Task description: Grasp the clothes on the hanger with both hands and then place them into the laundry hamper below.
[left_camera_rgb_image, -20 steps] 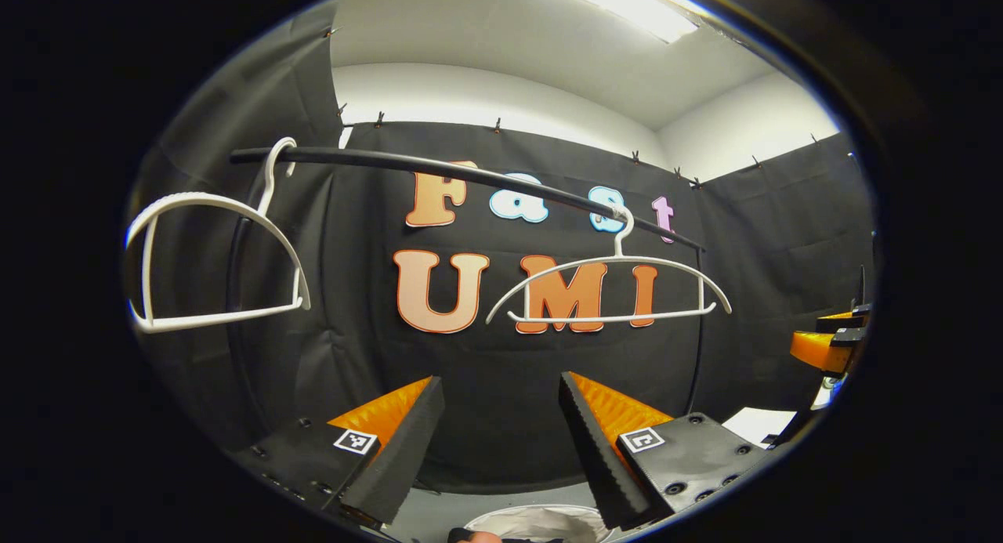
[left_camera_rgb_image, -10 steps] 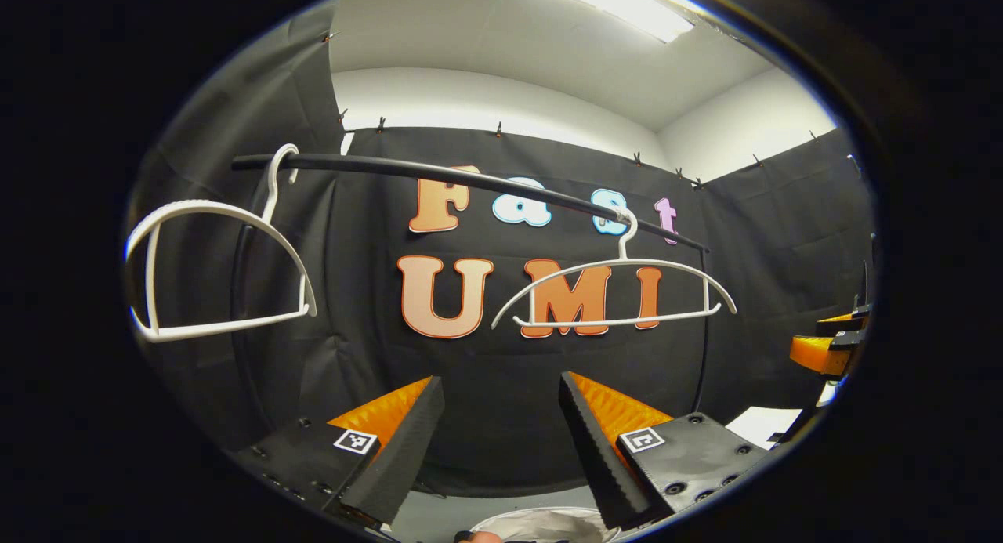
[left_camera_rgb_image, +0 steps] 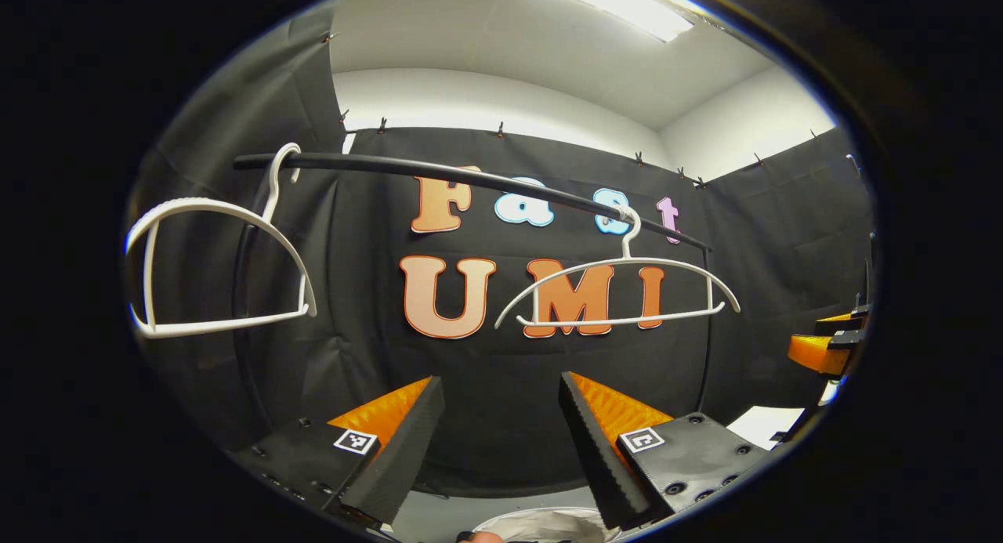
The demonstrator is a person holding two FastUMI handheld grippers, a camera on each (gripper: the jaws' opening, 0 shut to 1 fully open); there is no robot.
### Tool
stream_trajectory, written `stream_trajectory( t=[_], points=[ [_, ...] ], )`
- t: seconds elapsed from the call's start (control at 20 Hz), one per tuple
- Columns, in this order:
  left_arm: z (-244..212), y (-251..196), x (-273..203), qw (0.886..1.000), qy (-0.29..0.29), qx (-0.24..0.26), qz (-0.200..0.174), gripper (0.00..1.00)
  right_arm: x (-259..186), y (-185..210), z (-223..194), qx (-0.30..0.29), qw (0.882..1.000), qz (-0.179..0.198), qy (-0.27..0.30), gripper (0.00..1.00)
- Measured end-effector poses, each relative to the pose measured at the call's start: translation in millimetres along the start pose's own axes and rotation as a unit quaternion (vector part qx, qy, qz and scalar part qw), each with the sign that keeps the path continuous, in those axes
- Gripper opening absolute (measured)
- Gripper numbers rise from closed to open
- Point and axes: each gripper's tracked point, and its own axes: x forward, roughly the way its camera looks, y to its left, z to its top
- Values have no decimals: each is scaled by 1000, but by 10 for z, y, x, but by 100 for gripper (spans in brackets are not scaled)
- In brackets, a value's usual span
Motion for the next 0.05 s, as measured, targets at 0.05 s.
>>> stream_trajectory(
  t=[0.05],
  points=[
    [8, -7, 6, 1000, 0, 0, 0, 97, -3, -4, -8, 1, 1000, -1, 0, 92]
  ],
)
